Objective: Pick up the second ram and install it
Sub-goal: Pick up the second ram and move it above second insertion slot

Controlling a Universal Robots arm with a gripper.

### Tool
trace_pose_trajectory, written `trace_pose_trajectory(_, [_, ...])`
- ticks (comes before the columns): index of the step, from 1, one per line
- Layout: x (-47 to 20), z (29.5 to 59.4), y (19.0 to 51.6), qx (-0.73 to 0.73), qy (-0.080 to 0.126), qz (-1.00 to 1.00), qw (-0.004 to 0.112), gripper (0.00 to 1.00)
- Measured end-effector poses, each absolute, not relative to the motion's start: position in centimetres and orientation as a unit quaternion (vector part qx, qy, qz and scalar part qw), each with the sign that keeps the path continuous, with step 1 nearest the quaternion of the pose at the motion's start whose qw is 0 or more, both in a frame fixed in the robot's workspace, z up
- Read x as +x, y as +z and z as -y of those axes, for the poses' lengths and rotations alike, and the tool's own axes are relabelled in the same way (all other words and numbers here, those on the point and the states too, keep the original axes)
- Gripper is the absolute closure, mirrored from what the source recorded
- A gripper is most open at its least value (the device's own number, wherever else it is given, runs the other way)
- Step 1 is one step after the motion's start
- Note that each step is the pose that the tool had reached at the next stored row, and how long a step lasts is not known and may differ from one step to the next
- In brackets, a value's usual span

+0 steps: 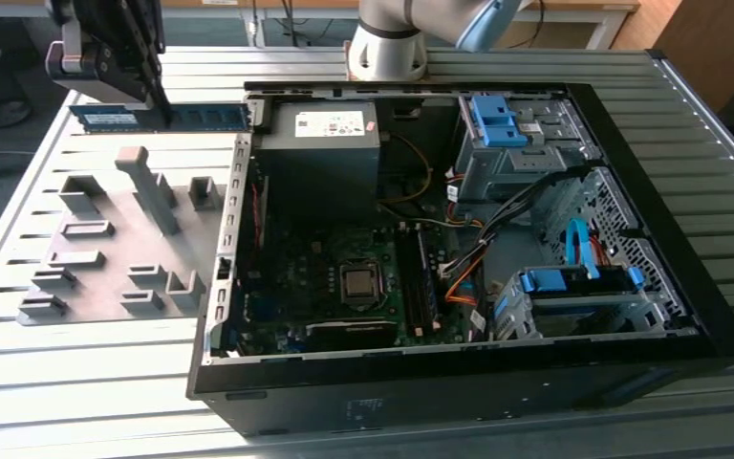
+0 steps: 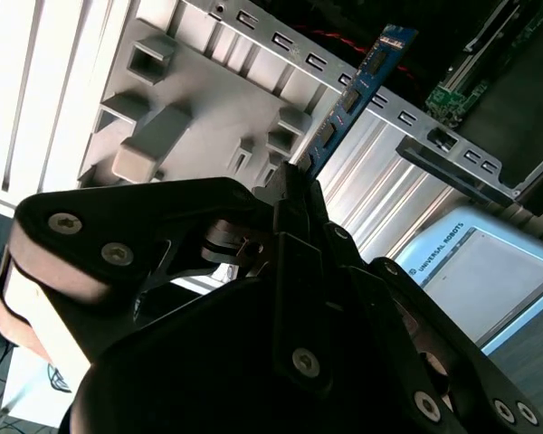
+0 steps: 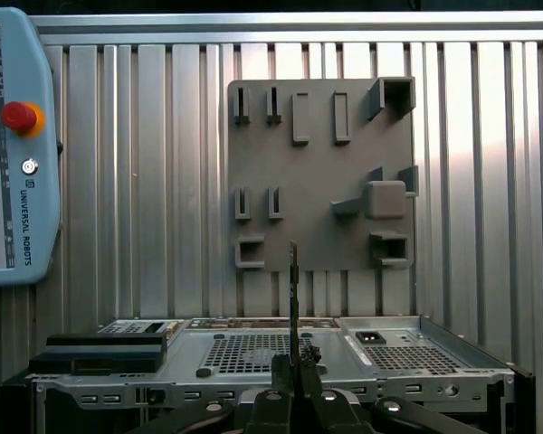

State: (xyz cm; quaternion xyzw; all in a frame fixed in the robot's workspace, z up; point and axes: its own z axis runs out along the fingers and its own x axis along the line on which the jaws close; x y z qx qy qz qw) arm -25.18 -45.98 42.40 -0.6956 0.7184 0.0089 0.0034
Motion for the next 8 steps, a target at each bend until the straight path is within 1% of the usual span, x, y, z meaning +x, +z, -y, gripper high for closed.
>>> trace_pose_trajectory(8, [-24.46,45.98,42.41,-0.696,0.009,-0.718,0.003,0.86])
